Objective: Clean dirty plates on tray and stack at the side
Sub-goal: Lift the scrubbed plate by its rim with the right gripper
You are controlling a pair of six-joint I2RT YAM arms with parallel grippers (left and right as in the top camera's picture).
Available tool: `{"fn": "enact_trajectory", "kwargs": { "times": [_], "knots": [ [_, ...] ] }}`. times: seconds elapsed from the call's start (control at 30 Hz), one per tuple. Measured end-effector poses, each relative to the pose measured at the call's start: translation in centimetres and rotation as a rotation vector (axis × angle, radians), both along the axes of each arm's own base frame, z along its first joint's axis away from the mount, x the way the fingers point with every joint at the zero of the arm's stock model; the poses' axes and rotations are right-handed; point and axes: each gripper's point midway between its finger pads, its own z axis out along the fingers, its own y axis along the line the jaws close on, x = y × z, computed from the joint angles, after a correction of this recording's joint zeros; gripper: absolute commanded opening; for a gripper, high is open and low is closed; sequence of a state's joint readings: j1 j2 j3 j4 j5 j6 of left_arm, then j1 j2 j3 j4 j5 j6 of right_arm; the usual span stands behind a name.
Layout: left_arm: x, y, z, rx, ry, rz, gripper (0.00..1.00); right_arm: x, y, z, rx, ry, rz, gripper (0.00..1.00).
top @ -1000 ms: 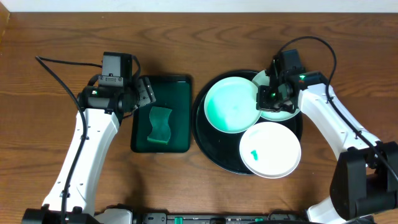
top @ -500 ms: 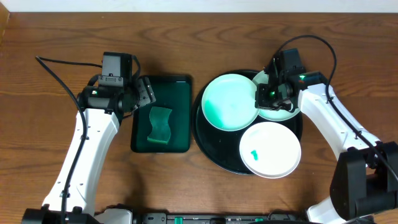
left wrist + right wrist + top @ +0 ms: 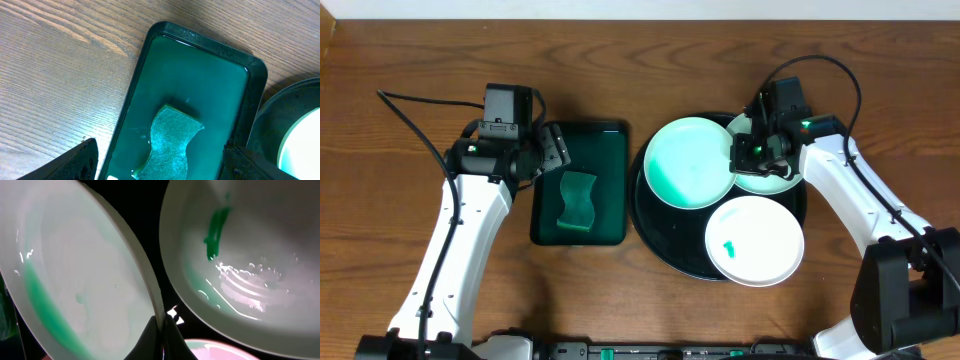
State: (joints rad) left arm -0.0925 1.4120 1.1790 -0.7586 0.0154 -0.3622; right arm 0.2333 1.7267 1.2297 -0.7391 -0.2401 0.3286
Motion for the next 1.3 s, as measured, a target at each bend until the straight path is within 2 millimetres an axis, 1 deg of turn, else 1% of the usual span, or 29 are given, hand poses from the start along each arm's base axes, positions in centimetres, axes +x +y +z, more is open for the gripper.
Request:
{"fn": "enact_trajectory", "kwargs": {
  "times": [0.33, 0.43, 0.53, 0.73, 0.87, 1.07, 1.3],
  "knots": [
    [0.0, 0.0, 0.0, 0.0, 0.0, 0.0, 0.8, 0.4, 0.4, 0.3, 0.021, -0.019, 0.006, 0.01],
    [0.0, 0.0, 0.0, 0.0, 0.0, 0.0, 0.8, 1.5, 0.7, 0.7, 0.035, -0.068, 0.007, 0.01],
    [0.0, 0.0, 0.0, 0.0, 0.0, 0.0, 0.8, 2.1, 0.9, 1.0, 0.043, -0.095, 0.009, 0.01],
    [0.0, 0.0, 0.0, 0.0, 0.0, 0.0, 0.8, 2.1, 1.1, 1.1, 0.055, -0.094, 0.013, 0.01],
    [0.0, 0.0, 0.0, 0.0, 0.0, 0.0, 0.8, 1.7, 1.9, 1.4, 0.106, -0.082, 0.034, 0.01],
    [0.0, 0.0, 0.0, 0.0, 0.0, 0.0, 0.8, 0.6, 3.0, 1.5, 0.173, -0.036, 0.061, 0.01],
    [0.0, 0.0, 0.0, 0.0, 0.0, 0.0, 0.8, -2.0, 2.9, 0.8, 0.179, 0.093, 0.046, 0.01]
  ]
}}
